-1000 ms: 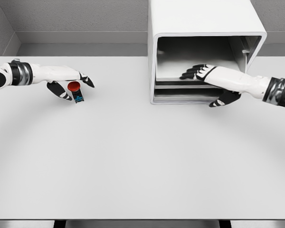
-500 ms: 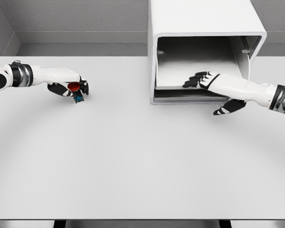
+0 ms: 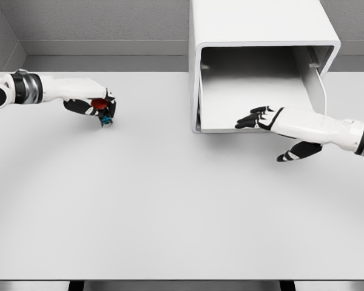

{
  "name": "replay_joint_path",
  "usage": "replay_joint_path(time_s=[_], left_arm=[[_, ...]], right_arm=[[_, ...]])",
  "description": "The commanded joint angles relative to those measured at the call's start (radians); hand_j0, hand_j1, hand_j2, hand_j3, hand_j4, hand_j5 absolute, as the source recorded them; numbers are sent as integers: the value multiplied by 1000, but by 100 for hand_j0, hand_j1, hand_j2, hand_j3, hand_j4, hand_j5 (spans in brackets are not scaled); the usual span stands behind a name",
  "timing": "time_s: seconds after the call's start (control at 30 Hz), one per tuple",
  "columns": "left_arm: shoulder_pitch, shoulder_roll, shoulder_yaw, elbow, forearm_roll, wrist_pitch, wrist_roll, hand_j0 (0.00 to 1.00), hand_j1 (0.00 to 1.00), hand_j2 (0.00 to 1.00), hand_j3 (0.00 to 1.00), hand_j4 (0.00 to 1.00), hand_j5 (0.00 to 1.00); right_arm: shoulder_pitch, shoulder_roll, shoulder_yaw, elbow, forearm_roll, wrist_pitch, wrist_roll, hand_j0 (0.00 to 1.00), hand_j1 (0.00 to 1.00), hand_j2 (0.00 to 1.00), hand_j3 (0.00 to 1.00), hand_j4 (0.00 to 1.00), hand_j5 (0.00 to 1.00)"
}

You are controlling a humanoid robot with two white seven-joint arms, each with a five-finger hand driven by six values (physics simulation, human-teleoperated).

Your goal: Slide open multi-storey tabletop storage cabinets and put open load switch and slide close multi-storey tabletop storage cabinets

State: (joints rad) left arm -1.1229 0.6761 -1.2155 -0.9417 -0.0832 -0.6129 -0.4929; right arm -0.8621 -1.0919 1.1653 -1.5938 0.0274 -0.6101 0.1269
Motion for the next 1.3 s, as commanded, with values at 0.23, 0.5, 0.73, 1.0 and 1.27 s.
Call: replay_joint_path(time_s=[0.23, 0.5, 0.73, 1.0, 1.27], left_arm=[[-6, 108, 2, -212, 39, 2, 1, 43, 43, 43, 43, 43, 43], [-8, 165, 2, -362, 79, 2, -1, 43, 43, 43, 43, 43, 43], [-8, 209, 4, -485, 95, 2, 1, 43, 43, 43, 43, 43, 43], [-21, 246, 7, -600, 108, 2, 4, 43, 43, 43, 43, 43, 43], [-38, 266, 7, -615, 132, 2, 4, 43, 43, 43, 43, 43, 43]], right_arm=[[23, -66, 2, -69, 2, -1, -3, 100, 100, 100, 100, 100, 100], [34, -95, 4, -86, 2, -1, -4, 100, 100, 100, 100, 100, 100], [46, -122, 4, -94, 0, -1, -6, 100, 100, 100, 100, 100, 100], [48, -125, -39, -98, -7, -1, -23, 100, 100, 100, 100, 100, 100], [48, -168, -50, -101, -23, -1, -26, 100, 100, 100, 100, 100, 100]])
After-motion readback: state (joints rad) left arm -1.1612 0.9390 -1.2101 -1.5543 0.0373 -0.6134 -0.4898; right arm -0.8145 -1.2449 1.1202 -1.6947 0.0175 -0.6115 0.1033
